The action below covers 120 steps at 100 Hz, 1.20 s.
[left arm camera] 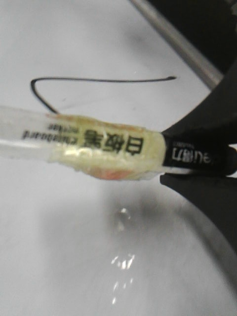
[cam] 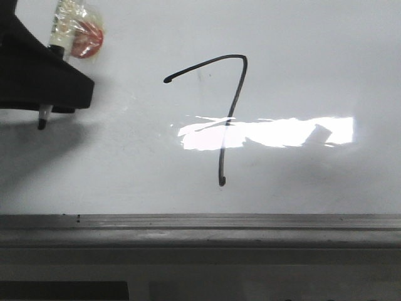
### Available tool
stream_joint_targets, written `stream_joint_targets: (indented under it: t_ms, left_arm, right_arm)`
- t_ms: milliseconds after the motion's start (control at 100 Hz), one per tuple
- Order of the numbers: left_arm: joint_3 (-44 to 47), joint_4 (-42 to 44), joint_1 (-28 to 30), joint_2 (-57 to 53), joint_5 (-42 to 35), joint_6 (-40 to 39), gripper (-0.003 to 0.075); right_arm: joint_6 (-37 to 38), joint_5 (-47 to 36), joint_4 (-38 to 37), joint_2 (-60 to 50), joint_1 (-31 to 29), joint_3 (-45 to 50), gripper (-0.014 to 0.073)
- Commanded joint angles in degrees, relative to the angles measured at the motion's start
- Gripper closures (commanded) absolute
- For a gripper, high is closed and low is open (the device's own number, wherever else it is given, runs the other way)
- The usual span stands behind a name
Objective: Write number 7 on whiteboard
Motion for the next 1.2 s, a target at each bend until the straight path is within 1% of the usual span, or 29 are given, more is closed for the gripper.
stream_joint_targets:
  t_ms: [0, 70, 150, 310, 450, 840, 1110, 1160, 1190]
  left_arm:
    - [-1.55, -3.94, -0.01, -0.53, -6.25, -1.01, 0.0741]
    - [-1.55, -4.85, -0.01, -0.08, -8.73, -1.01, 0.0741]
    - [-1.55, -5.46, -0.01, 1.49, -8.4, -1.01, 0.0741]
    - [-1.55, -11.09, -0.01, 5.33, -7.93, -1.01, 0.0741]
    - [-1.55, -10.81, -0.01, 7.8, -9.23, -1.01, 0.0741]
    - [-1.55, -7.8, -0.01, 11.47, -20.44, -0.8, 0.0741]
    - [-1.55, -7.8, -0.01, 14.27, -21.36, -0.8, 0.0739]
    - [-1.55, -7.8, -0.01, 14.72, -21.5, -0.8, 0.073]
    - [-1.55, -7.8, -0.01, 14.95, -21.63, -0.8, 0.0708]
  right_arm:
    - [-0.53, -0.53, 0.37, -0.35, 0.06, -1.45, 0.0657]
    - [-0.53, -1.78, 0.37, -0.35, 0.06, -1.45, 0.0657]
    - [-0.53, -2.8, 0.37, -0.35, 0.06, -1.45, 0.0657]
    - [-0.53, -4.61, 0.37, -0.35, 0.06, -1.45, 0.0657]
    - [-0.53, -4.81, 0.37, -0.35, 0.06, -1.45, 0.0657]
    - [-0.53, -4.81, 0.37, -0.35, 0.06, -1.45, 0.0657]
    - [-0.53, -5.51, 0.37, -0.35, 0.06, -1.45, 0.0657]
    - [-0.53, -5.94, 0.37, -0.35, 0.06, -1.45, 0.0657]
    - [-0.53, -6.22, 0.37, -0.35, 0.06, -1.45, 0.0657]
